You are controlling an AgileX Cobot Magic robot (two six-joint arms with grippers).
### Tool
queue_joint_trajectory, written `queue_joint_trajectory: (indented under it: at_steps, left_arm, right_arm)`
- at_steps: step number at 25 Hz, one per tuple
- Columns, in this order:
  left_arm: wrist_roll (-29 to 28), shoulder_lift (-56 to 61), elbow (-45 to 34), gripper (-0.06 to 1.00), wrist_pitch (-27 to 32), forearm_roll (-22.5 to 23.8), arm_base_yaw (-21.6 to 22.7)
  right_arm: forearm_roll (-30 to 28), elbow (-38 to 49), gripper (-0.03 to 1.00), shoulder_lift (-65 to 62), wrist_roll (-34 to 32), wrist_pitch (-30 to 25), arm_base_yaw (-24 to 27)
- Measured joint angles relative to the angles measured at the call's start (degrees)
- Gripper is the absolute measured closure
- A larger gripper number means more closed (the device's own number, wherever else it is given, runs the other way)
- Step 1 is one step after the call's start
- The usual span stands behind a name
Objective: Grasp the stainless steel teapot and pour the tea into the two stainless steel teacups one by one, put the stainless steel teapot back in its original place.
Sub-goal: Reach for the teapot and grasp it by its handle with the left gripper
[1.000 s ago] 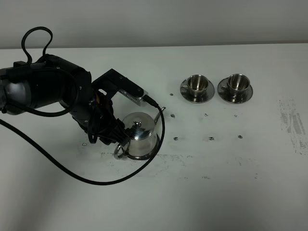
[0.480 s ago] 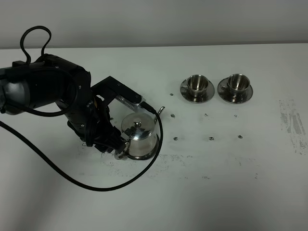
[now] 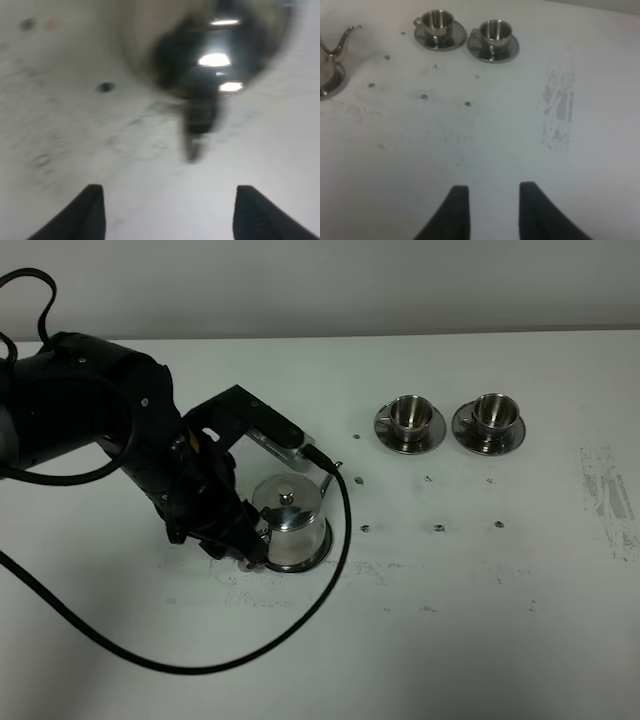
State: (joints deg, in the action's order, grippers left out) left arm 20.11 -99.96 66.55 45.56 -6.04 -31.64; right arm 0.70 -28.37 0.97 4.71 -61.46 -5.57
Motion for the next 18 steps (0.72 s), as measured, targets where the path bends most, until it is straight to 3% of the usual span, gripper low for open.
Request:
queue_joint_trajectory:
  at_steps: [5, 13, 18]
  left_arm:
    - [0.21, 0.0, 0.0, 0.44, 0.3, -2.98, -1.55]
    - [-12.0, 0.0, 0.0, 0.44, -1.28, 4.91, -1.55]
    - [-14.0, 0.0, 0.0, 0.44, -1.47, 6.68, -1.55]
  right_arm:
    - [0.0, 0.0, 0.74, 0.0, 0.0, 0.0, 0.0]
    - [0.0, 0.0, 0.74, 0.0, 0.0, 0.0, 0.0]
    - [0.0, 0.0, 0.74, 0.0, 0.0, 0.0, 0.0]
